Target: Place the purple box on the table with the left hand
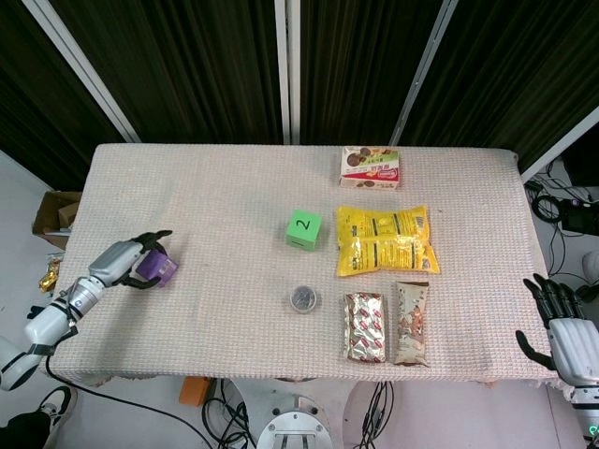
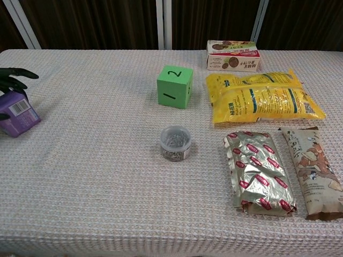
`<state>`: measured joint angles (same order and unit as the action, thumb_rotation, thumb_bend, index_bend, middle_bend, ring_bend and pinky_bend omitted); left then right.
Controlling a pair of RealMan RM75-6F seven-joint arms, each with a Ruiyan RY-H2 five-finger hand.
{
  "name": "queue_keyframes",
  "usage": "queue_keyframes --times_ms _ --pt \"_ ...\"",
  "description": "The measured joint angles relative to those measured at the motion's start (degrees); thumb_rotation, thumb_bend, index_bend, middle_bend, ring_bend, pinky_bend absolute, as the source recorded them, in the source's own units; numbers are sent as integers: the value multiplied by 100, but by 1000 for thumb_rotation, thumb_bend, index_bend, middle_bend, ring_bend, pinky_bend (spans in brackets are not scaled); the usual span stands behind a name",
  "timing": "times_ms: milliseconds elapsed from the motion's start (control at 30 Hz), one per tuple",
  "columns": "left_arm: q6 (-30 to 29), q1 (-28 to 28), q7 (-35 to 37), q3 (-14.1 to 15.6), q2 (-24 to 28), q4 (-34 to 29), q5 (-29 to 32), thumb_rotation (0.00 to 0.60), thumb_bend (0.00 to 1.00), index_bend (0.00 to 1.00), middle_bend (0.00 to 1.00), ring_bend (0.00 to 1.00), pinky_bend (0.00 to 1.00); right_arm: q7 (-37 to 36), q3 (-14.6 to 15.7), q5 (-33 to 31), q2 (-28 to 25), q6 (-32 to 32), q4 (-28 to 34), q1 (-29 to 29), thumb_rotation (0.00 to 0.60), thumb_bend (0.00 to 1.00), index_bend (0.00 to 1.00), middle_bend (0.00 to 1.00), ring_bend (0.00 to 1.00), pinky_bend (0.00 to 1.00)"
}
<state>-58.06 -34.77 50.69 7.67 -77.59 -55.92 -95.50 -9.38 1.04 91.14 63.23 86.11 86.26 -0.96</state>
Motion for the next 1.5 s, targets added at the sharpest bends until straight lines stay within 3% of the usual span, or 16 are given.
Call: queue_keyframes --times_ms 167,300,433,1100,1233,1333,1500 --pt "82 1 -77 7 -12 -56 72 600 311 7 379 204 436 36 11 -9 29 -41 -18 -10 600 277 0 0 0 0" --pt "46 18 -258 -18 -34 -65 104 600 311 17 381 342 628 45 0 -18 2 -8 2 3 600 277 0 0 0 0" --pt "-34 48 -499 -56 -41 -115 141 600 311 32 382 427 728 54 -5 -23 -3 -13 7 2 600 277 0 0 0 0" --pt "-281 161 -1471 -210 131 -557 298 600 480 104 452 601 904 48 -11 -39 10 -48 -31 -13 600 277 0 0 0 0" --pt "-506 249 -2201 -293 158 -598 334 600 481 112 463 606 906 29 -14 -39 13 -46 -50 -15 600 277 0 0 0 0" --pt "-709 342 -3167 -381 176 -659 394 600 481 111 467 607 907 19 -16 -51 20 -54 -70 -16 600 277 0 0 0 0" --pt "-1024 543 -5428 -548 149 -881 609 600 481 110 466 610 911 25 -15 -65 73 -77 -142 -20 600 278 0 0 0 0"
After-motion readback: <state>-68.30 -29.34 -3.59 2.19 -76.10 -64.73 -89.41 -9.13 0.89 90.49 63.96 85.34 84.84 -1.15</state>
